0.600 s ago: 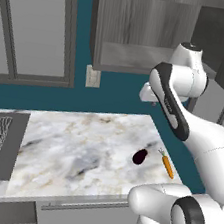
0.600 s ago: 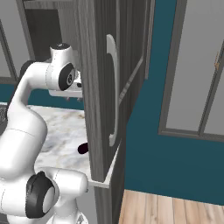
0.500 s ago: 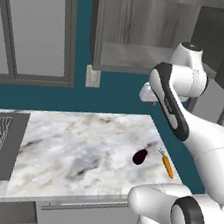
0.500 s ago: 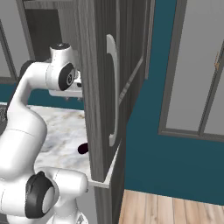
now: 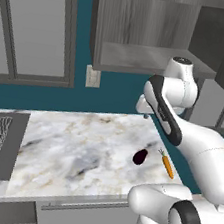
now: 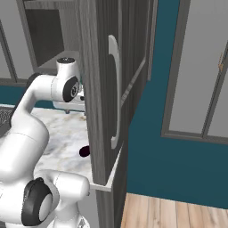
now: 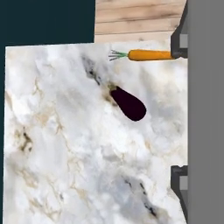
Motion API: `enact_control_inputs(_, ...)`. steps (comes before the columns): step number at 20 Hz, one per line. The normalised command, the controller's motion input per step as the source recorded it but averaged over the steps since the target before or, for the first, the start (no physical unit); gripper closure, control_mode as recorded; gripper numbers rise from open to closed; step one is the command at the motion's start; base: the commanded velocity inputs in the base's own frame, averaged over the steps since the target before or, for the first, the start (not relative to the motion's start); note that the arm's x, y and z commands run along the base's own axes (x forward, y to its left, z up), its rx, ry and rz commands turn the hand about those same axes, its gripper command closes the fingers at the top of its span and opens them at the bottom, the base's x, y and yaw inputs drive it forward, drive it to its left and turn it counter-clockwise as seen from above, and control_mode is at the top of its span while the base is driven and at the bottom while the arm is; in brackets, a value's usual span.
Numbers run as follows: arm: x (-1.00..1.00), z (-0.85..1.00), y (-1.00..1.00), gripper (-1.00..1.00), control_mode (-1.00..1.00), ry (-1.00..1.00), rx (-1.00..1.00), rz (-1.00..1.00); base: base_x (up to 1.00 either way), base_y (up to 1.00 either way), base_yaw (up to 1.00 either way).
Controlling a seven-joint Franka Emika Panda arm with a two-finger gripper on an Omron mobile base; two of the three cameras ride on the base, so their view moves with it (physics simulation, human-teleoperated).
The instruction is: Pick the carrot, eggplant from the counter and place them in the cabinet. Then close the cabinet.
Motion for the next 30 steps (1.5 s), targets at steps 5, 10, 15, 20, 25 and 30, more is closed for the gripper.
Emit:
enact_control_inputs(5, -0.04, -0.59, 0.0, -1.0, -1.0, 0.04, 0.0, -0.17, 0.0, 0.0, 0.0)
enact_control_inputs(10, -0.01, -0.5, 0.0, -1.0, -1.0, 0.02, 0.04, -0.2, 0.0, 0.0, 0.0)
enact_control_inputs(15, 0.25, -0.52, 0.0, -1.0, -1.0, 0.01, 0.08, -0.2, 0.0, 0.0, 0.0)
enact_control_inputs(20, 0.4, -0.51, 0.0, -1.0, -1.0, 0.0, 0.08, -0.21, 0.0, 0.0, 0.0)
enact_control_inputs(25, 0.32, -0.49, 0.0, -1.0, -1.0, 0.07, 0.05, -0.23, 0.0, 0.0, 0.0)
enact_control_inputs(30, 0.13, -0.54, 0.04, -1.0, -1.0, 0.1, 0.02, -0.23, 0.0, 0.0, 0.0)
